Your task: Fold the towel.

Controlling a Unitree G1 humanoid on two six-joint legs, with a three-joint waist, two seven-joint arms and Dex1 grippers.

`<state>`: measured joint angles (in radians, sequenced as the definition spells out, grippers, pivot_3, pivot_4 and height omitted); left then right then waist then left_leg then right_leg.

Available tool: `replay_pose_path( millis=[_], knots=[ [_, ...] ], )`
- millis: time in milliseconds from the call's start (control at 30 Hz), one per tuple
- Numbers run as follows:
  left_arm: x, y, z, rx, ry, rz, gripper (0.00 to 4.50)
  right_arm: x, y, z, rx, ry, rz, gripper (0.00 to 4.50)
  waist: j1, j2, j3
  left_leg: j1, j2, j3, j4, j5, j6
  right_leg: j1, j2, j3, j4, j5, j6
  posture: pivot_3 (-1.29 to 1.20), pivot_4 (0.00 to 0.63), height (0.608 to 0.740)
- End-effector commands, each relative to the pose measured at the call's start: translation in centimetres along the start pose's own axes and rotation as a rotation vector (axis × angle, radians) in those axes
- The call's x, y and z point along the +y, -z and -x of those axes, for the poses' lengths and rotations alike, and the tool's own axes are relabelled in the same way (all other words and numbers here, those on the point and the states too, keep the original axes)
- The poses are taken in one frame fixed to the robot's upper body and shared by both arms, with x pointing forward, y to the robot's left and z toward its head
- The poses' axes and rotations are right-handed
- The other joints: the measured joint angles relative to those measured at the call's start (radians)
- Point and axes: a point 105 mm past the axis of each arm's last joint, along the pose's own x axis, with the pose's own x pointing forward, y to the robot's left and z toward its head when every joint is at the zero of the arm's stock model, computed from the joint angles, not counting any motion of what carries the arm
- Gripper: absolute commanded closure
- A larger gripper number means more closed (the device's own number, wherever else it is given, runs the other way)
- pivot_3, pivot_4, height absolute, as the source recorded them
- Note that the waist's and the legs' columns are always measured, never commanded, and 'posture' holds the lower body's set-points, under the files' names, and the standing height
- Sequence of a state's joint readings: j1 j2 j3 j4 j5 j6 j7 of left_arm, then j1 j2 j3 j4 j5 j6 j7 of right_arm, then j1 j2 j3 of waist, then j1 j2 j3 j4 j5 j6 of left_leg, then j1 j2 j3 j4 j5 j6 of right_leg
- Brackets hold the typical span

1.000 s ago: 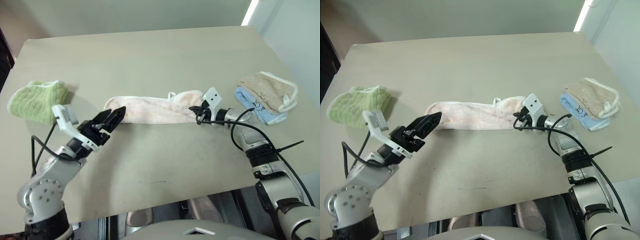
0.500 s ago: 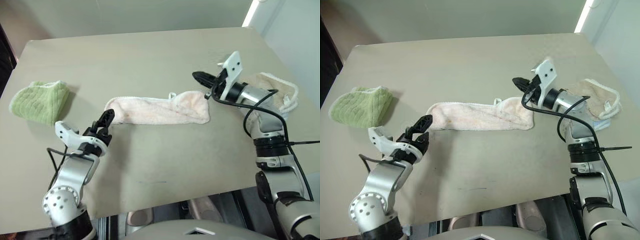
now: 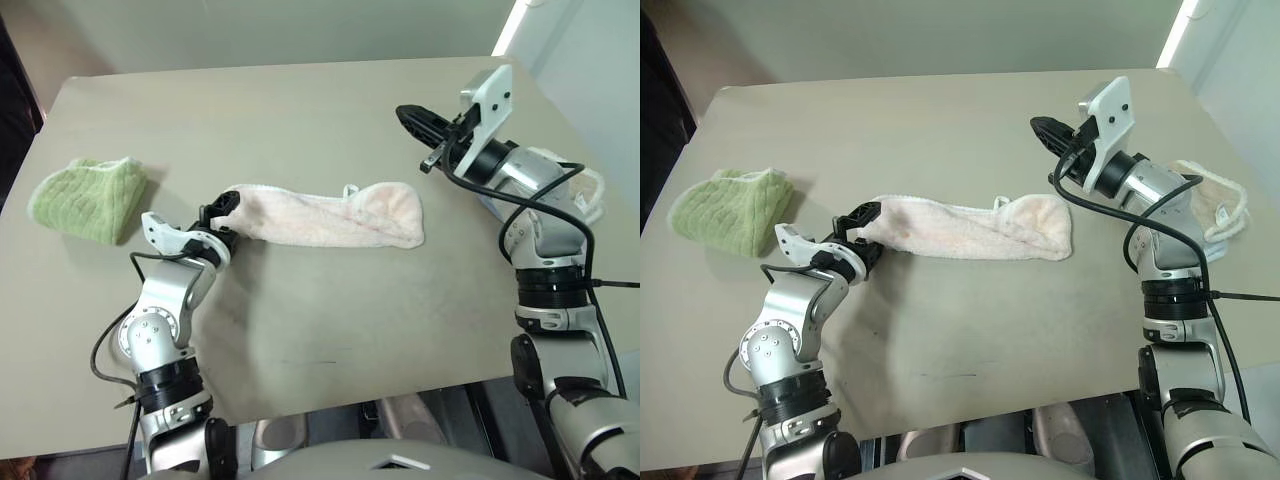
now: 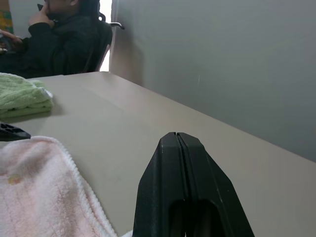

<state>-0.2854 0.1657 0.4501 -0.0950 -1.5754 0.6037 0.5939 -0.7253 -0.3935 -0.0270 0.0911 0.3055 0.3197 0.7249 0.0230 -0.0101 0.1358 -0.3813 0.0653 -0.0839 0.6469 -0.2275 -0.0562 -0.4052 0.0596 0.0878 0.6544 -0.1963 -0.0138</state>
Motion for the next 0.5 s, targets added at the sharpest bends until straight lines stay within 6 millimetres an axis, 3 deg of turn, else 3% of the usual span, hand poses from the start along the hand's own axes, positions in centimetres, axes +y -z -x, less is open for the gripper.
replay_pose_path(
  millis=[33,133,433,500],
  knots=[
    [-0.5,1.6,-0.5,0.064,0.014,-0.015,0.17,-0.2,-2.0,0.4,-0.061,0.016,0.026,4.49,0.001,0.000,0.000,0.000,0.000,0.000,0.000,0.000,0.000,0.000,0.000,0.000,0.000,0.000,0.000,0.00,0.150,0.740],
    [-0.3,1.7,-0.5,0.072,0.005,-0.020,0.84,-0.2,-2.0,0.5,-0.060,0.019,0.025,4.50,0.001,0.000,0.000,-0.001,0.000,0.000,0.000,0.000,0.000,0.000,0.002,0.000,-0.001,-0.002,0.003,0.00,0.150,0.740],
    [0.1,0.6,0.6,0.027,0.006,-0.024,4.21,0.5,-1.5,0.3,-0.055,0.009,0.001,4.50,0.000,-0.001,0.001,-0.001,0.000,0.003,-0.001,0.000,0.000,-0.001,0.003,0.002,-0.004,-0.002,0.003,0.00,0.150,0.740],
    [0.0,0.5,0.7,0.021,0.013,-0.034,4.47,0.5,-1.5,0.2,-0.054,0.008,-0.003,4.50,0.000,-0.001,0.001,-0.001,0.000,0.003,-0.001,-0.001,-0.001,-0.001,0.003,0.002,-0.005,-0.003,0.003,0.00,0.150,0.740]
  ],
)
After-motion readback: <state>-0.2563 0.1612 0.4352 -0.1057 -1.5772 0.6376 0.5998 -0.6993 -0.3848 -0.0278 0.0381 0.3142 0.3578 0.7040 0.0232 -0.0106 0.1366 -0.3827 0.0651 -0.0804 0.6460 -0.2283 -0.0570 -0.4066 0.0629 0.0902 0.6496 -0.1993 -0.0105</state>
